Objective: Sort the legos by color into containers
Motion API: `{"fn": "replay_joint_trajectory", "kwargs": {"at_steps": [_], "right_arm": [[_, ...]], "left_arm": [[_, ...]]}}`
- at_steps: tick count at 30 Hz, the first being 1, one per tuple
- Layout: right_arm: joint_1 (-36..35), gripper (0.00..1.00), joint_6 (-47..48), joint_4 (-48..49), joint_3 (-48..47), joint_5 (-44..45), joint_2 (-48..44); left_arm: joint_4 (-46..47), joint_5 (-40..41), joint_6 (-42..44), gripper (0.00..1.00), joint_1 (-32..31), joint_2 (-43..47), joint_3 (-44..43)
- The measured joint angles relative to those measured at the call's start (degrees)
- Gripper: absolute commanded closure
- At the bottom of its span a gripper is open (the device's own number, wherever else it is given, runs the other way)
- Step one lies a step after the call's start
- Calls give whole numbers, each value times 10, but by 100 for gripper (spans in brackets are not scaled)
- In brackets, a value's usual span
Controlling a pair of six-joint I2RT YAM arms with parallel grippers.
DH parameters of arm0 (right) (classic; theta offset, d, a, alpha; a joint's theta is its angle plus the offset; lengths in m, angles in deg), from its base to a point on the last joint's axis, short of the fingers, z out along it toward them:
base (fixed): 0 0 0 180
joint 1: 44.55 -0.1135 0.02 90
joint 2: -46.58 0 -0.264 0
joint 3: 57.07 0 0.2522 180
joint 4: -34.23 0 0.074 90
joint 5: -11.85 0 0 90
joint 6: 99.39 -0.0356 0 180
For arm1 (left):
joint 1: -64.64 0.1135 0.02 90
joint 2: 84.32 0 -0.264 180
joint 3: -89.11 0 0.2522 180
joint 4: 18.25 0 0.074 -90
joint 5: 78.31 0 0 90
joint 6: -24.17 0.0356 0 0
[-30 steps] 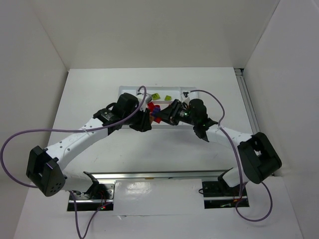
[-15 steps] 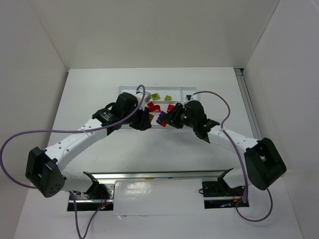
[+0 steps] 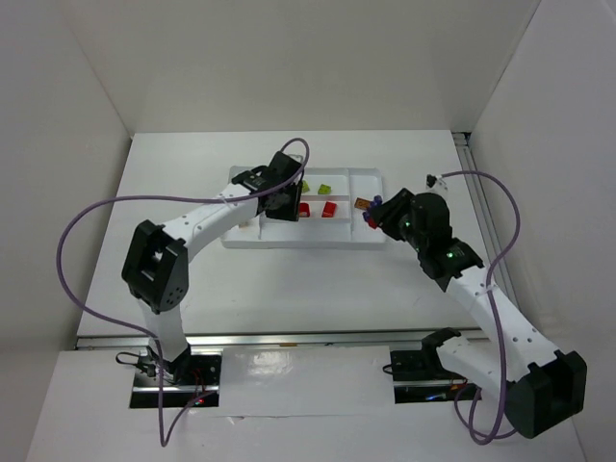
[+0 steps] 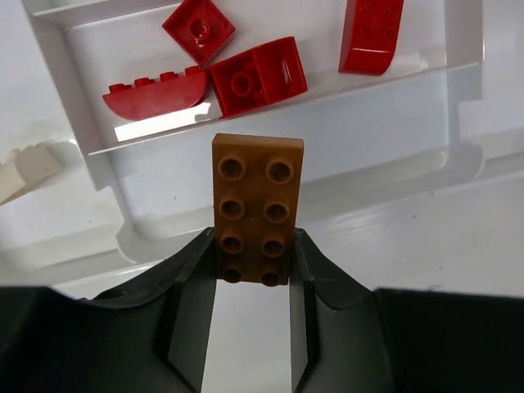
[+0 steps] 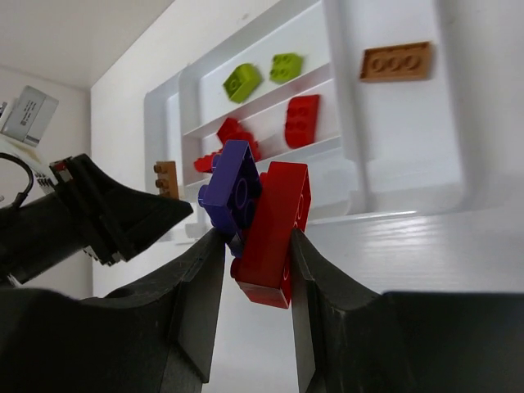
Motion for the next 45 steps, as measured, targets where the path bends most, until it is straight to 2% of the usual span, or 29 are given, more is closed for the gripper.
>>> {"fn": "replay_joint_trajectory", "kwargs": {"at_steps": [7,20,26,31,32,33,36,37,39,40,43,45], "right_arm": [[46,88,23,-80,0,16,-52],[55,88,31,-131,3,20,-65],[59,85,34,-178,3,49,-100],[93,85,35,-217,3,63,-146],[101,85,35,-225,3,64,-155],[108,85,35,-231,3,65,-162],[126,85,35,-250,3,64,-179],[128,85,35,-256,3,65,-183],[130,85,35,-266,3,64,-187],[130,85,36,-270,3,64,-188],[130,85,40,-275,3,58,-188],[130,85,46,-275,3,48,-183]], "left_arm": [[-4,4,-18,100,-6,-84,-74],[-12,-2,-13,100,-62,-100,-75],[-4,-50,-13,100,-92,-194,-217],[-3,-78,-16,100,-97,-261,-316],[-3,-80,-16,93,-97,-274,-331],[-8,-84,-16,72,-97,-286,-350],[-9,-94,-16,43,-96,-318,-394],[-10,-98,-16,28,-96,-324,-402],[-11,-105,-12,20,-97,-331,-410],[-12,-108,-14,12,-97,-332,-410],[-13,-113,-12,10,-97,-330,-408],[-12,-114,-10,14,-97,-321,-395]]}}
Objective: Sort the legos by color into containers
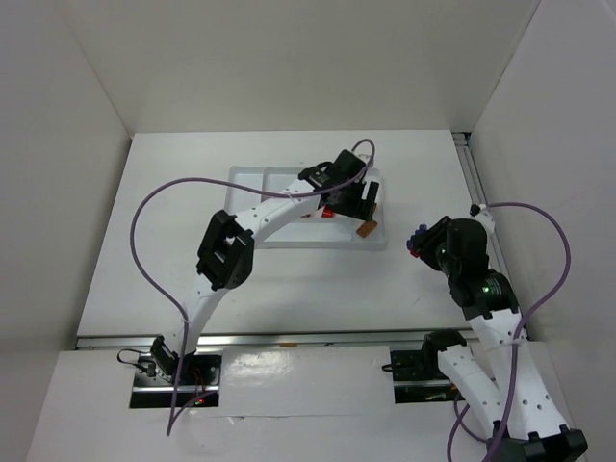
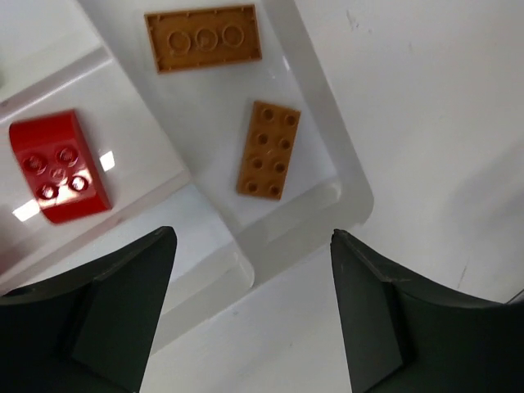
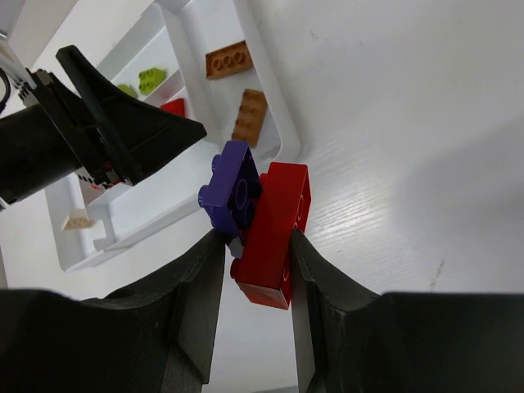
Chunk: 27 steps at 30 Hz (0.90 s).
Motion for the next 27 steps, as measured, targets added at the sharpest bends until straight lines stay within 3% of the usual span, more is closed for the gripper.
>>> {"fn": "replay_joint_trajectory", "kwargs": {"at_steps": [5,13,17,21,27], "right_arm": [[0,85,43,19,0,-80,40],[0,85,129,111,10,-310,108],[0,85,140,176,24,-422,128],[0,85,144,224,30,-512,149],[0,85,149,258,35,-580,174]], "left_arm": [[-8,-16,41,26,6,108,116],[16,-208,99,22,91,346,269],[45,-268,104,22,103,386,340],[73,-338,100,11,110,406,432],[118,-393,82,14,124,434,476]]}}
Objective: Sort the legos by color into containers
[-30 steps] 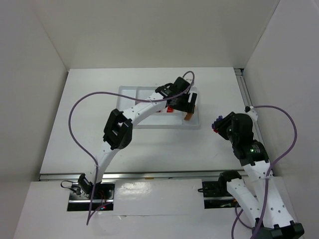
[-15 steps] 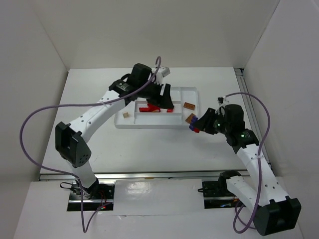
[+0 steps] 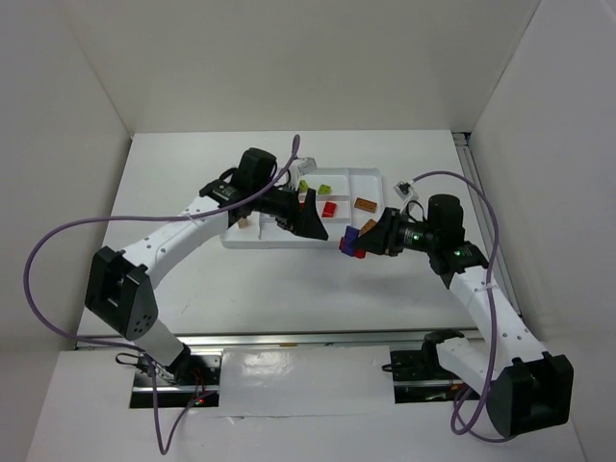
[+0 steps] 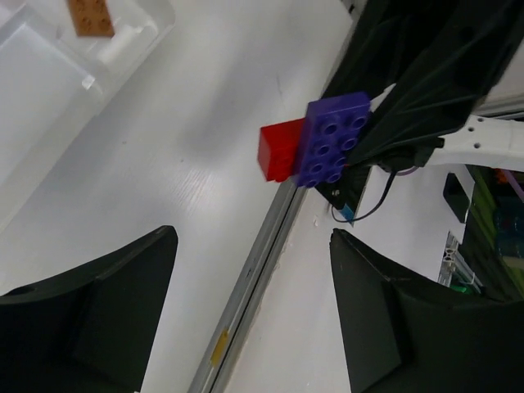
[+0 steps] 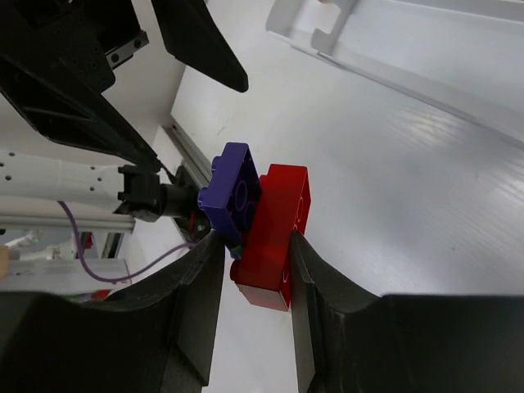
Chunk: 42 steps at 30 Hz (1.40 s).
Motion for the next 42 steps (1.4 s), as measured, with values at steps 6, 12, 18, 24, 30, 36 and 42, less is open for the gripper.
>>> {"fn": "replay_joint_trajectory", "kwargs": {"at_steps": [6,12,18,24,30,36,42], "right_arm": [[0,85,-52,79,19,-51,1],[0,85,-138,197,50,-115,1],[0,85,-179,259,52,-161,1],[0,85,-184,264,51,-175,1],[-20,85,-183,264,43,-172,10],[-40,85,-184,264,41,-168,24],[-40,85,-186,268,39,-166,33]], "left_arm": [[88,-71,-22,17,-1,21,57],[164,-164,-43,19,18,25,124],[189,-215,-38,9,29,49,125],[230,-237,-49,2,23,49,124],[257,-233,-63,2,-3,22,110],[292,-239,-86,22,-10,6,106],[339,-258,-105,46,-12,4,107]]}}
